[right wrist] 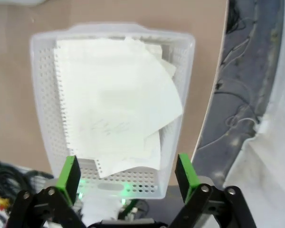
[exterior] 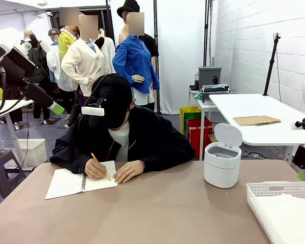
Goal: Sort the paper based on its condition.
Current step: If a person hands you a paper, place it in the Organizing basket , and if it's crumpled, put it in the Trash can.
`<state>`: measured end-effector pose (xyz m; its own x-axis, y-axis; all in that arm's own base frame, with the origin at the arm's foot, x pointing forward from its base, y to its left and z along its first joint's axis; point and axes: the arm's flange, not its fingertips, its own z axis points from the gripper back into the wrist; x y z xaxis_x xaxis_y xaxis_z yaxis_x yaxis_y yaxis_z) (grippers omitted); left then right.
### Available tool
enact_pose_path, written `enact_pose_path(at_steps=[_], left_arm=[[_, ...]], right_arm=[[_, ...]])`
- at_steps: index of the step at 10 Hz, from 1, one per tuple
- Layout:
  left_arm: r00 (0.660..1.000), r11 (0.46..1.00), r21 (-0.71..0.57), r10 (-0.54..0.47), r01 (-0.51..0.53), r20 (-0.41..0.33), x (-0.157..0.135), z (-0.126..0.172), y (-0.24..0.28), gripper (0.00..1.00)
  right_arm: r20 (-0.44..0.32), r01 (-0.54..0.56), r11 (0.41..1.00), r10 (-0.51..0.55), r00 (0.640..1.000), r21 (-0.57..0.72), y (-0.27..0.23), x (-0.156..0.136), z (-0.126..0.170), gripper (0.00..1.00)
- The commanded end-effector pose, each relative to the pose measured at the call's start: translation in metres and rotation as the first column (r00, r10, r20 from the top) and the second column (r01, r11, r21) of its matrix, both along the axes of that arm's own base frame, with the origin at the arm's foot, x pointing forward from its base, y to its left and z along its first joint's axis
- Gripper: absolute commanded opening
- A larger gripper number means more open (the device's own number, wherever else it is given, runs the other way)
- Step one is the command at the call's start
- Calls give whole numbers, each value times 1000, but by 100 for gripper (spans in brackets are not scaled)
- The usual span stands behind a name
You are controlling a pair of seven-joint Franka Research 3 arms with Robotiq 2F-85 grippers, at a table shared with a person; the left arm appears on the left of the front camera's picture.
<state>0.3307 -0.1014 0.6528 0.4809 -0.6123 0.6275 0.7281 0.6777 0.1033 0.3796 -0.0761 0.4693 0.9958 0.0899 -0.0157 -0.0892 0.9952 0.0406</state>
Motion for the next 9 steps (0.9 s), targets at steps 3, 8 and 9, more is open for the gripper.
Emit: enact_pose_path(at_steps=[3, 8, 9], left_arm=[[1000, 1000, 2, 16, -16, -3, -1, 0, -1, 100], [1000, 1000, 2, 16, -16, -3, -1, 0, -1, 100], [1000, 1000, 2, 16, -16, -3, -1, 0, -1, 100]], right_arm=[[1, -45, 999, 45, 999, -20, -1, -3, 9, 100], [1, -45, 999, 45, 999, -20, -1, -3, 9, 100], [-1, -59, 998, 59, 998, -26, -3, -5, 12, 100]])
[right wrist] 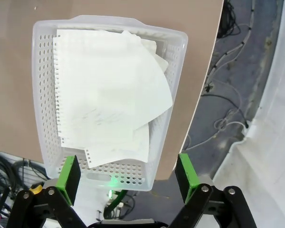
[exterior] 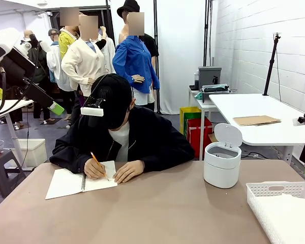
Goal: Sort the paper based on its condition.
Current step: If a person hands you a paper, place it in the Organizing basket , and if it's crumpled, put it in the Trash can.
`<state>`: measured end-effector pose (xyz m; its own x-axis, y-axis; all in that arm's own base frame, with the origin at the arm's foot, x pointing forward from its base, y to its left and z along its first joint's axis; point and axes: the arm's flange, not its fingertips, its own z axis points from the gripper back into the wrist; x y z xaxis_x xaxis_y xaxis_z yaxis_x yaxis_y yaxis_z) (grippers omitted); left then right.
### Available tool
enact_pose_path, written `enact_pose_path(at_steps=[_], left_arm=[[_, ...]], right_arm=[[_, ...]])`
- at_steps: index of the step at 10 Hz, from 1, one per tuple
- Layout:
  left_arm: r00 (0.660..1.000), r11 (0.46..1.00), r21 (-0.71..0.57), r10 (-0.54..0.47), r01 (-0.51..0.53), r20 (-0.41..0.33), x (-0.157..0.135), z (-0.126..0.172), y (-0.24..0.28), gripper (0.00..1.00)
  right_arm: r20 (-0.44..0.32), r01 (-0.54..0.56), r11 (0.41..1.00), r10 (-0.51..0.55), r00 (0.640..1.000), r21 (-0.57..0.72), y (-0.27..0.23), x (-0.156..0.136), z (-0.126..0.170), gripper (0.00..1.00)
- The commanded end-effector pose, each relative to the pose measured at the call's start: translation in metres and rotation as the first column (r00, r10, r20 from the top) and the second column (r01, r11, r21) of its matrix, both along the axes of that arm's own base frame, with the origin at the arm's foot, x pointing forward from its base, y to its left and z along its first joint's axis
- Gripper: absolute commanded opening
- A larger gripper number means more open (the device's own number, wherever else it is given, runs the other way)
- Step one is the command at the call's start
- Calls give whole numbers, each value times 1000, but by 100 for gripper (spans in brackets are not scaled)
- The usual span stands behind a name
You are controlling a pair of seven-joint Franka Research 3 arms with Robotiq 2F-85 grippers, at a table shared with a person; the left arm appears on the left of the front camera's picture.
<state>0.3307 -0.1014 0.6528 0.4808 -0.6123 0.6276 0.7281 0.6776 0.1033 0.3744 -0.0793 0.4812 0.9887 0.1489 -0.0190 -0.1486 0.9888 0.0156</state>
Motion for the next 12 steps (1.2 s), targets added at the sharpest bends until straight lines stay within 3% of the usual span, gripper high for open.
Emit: enact_pose_path(at_steps=[1, 3, 6, 9, 12], left_arm=[[1000, 1000, 2, 16, -16, -3, -1, 0, -1, 100], [1000, 1000, 2, 16, -16, -3, -1, 0, -1, 100], [1000, 1000, 2, 16, -16, -3, -1, 0, -1, 100], [1000, 1000, 2, 16, -16, -3, -1, 0, -1, 100], [1000, 1000, 2, 16, -16, -3, -1, 0, -1, 100]], right_arm=[[52, -144, 989, 142, 988, 31, 16, -8, 24, 100], [133, -385, 923, 379, 916, 17, 47, -2, 63, 100], [228, -545, 839, 531, 816, -1, 100, 3, 118, 100], [352, -635, 771, 584, 732, 41, 161, -1, 150, 100], [513, -696, 710, 561, 650, 107, 220, -3, 172, 100]])
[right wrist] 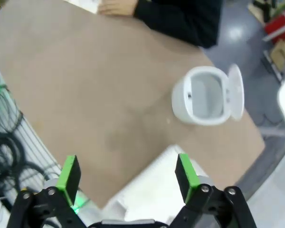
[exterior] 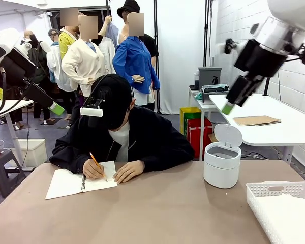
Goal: Sort the paper based on its condition.
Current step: If a person hands you a paper, place it in the Organizing basket , and if it's crumpled, put it in the Trash can.
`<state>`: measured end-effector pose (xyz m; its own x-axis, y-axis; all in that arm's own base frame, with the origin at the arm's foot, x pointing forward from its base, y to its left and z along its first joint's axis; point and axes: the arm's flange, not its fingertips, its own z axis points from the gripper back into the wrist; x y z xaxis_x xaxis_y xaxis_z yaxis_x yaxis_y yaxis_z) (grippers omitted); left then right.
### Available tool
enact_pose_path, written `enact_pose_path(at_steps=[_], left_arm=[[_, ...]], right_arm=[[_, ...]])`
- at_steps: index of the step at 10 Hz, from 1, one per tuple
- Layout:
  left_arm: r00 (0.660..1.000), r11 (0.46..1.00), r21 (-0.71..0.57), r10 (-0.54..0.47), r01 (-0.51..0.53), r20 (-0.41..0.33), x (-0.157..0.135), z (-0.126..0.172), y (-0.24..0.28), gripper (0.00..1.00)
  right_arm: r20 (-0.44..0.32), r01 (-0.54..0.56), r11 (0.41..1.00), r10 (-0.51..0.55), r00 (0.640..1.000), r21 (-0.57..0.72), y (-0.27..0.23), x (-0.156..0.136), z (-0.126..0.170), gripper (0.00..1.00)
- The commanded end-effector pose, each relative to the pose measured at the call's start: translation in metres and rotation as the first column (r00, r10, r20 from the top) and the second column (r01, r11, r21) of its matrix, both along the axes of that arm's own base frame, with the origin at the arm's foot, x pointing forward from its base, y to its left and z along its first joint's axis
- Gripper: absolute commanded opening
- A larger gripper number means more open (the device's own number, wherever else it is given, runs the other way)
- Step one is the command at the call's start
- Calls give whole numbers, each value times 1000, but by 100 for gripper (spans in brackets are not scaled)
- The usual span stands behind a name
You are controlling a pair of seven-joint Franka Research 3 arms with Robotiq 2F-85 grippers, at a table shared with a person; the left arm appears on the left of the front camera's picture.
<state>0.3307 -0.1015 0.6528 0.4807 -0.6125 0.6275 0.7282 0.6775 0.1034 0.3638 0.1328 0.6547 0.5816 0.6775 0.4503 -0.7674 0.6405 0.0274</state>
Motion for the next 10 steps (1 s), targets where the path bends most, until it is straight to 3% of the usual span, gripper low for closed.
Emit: enact_pose_path(at_steps=[1, 4, 10], left_arm=[[1000, 1000, 2, 16, -16, -3, -1, 0, -1, 100], [1000, 1000, 2, 16, -16, -3, -1, 0, -1, 100], [1000, 1000, 2, 16, -16, -3, -1, 0, -1, 100]], right_arm=[[44, -64, 994, 60, 997, 92, 19, 7, 6, 100], [87, -104, 970, 86, 992, 222, 47, 7, 18, 100], [208, -133, 942, 69, 976, 307, 62, 10, 15, 100]])
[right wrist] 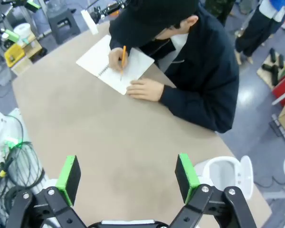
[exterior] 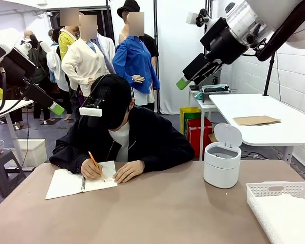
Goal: Sort the paper based on its condition.
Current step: If a person hands you a paper, place it in the Organizing basket , and if it's crumpled, put it in the Trash can.
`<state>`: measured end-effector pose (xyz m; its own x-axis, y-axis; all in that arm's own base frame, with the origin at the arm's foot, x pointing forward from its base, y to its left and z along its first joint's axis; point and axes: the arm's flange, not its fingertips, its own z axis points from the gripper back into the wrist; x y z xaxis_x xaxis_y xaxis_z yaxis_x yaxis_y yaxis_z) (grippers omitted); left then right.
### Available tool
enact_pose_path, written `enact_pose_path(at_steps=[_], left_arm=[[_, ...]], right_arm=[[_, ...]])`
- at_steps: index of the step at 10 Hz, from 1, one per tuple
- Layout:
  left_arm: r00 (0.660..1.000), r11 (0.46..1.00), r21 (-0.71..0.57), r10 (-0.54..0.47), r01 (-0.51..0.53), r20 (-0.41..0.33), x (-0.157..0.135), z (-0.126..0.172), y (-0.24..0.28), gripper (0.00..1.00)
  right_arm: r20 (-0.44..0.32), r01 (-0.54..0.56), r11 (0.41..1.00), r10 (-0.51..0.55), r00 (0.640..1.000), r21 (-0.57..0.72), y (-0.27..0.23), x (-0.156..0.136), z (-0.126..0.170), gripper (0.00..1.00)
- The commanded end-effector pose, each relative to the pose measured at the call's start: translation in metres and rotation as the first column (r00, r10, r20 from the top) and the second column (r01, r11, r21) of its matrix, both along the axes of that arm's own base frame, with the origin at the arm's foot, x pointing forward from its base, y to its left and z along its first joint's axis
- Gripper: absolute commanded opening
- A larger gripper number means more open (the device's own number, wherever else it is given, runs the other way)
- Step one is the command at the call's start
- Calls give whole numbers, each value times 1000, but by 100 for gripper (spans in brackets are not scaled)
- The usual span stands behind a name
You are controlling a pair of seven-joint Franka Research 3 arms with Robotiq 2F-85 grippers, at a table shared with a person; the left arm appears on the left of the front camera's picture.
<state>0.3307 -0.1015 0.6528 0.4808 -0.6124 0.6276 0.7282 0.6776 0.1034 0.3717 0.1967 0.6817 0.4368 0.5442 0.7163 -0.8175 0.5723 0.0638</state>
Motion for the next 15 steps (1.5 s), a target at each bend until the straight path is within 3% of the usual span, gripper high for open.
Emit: enact_pose_path(at_steps=[1, 4, 15], left_arm=[[1000, 1000, 2, 16, -16, -3, -1, 0, -1, 100], [1000, 1000, 2, 16, -16, -3, -1, 0, -1, 100], [1000, 1000, 2, 16, -16, -3, -1, 0, -1, 100]], right_arm=[[25, -41, 998, 40, 999, 49, -4, 5, -13, 100], [31, -39, 997, 37, 999, 69, -8, 11, -13, 100], [23, -106, 993, 107, 994, -42, -19, 13, -33, 100]])
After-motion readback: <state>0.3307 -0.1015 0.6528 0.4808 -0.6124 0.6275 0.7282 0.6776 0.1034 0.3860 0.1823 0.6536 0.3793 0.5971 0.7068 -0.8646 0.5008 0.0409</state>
